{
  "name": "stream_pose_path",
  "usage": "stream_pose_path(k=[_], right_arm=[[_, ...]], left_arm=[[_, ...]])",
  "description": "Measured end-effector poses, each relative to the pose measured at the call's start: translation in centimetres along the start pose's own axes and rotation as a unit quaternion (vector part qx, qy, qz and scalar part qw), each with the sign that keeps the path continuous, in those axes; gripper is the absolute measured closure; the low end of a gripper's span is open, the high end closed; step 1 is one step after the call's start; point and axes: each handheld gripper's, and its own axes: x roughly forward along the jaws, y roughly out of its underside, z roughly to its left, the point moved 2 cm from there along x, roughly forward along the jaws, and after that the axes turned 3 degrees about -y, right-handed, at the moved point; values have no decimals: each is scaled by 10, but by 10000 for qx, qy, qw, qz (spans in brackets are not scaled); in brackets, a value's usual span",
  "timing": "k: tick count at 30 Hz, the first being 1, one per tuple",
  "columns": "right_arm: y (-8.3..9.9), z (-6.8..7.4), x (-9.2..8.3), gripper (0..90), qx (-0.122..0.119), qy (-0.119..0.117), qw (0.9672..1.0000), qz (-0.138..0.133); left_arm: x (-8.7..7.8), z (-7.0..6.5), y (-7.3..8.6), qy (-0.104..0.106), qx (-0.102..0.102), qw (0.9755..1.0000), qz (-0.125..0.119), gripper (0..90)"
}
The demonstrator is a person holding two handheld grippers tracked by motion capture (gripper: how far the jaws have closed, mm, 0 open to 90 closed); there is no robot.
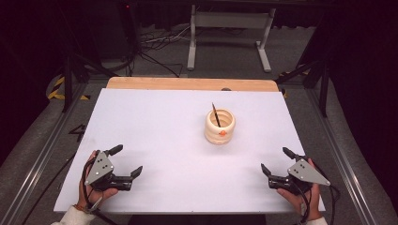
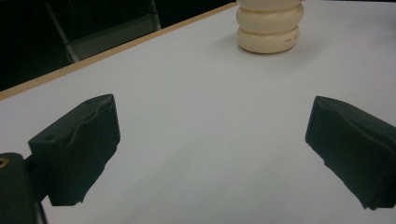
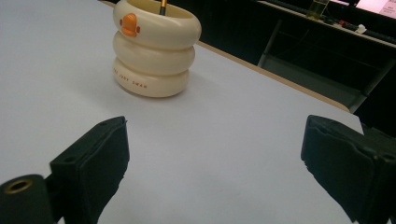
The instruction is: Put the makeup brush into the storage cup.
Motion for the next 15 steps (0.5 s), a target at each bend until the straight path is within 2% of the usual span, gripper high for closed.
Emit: stream_pose_path(k=[15], right_arm=[[1, 4, 2, 79, -8, -108, 9999, 36]], left_arm=[[1, -1, 0, 6, -15, 10000, 14, 40]])
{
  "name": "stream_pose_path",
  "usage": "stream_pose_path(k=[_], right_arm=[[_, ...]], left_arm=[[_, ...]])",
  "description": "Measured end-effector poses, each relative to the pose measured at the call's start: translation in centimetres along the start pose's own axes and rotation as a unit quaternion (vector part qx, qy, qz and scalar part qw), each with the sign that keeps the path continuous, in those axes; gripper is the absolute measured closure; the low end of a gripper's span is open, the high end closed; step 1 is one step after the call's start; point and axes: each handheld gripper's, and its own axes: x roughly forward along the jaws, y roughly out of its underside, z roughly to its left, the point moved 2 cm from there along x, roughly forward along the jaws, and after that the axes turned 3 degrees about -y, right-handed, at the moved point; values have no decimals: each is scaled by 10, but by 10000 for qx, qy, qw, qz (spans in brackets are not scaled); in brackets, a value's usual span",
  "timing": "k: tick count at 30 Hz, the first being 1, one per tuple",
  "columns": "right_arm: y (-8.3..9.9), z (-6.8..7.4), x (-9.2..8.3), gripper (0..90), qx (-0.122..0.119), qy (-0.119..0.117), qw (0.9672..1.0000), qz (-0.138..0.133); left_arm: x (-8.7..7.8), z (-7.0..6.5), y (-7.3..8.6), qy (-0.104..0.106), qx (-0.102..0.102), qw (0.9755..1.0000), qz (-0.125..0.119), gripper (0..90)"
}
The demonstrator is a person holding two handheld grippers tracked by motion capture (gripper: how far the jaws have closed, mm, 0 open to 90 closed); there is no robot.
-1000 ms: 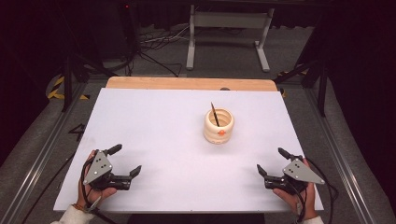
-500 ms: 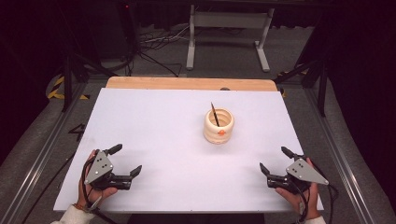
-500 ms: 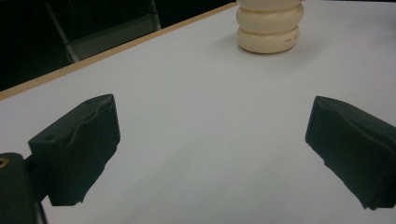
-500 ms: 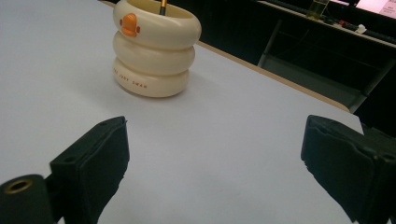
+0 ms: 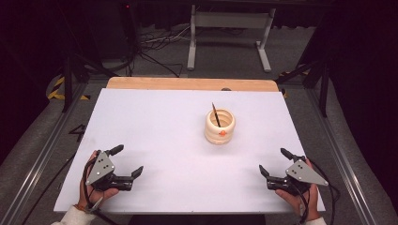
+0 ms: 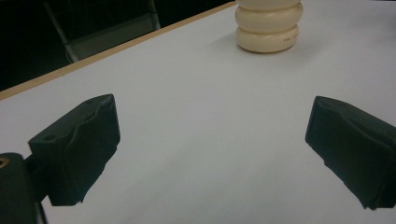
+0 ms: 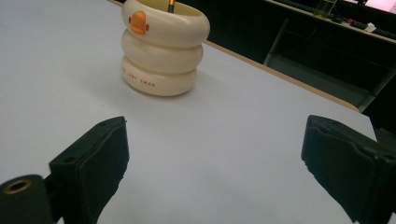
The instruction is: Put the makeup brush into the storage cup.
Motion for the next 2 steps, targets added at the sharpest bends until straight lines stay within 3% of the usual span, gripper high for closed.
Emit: stream_pose_path(k=[2], right_arm=[[0, 0, 1, 79, 73, -30, 10000, -10]], left_arm=[[0, 0, 0, 2, -7, 10000, 5, 39]])
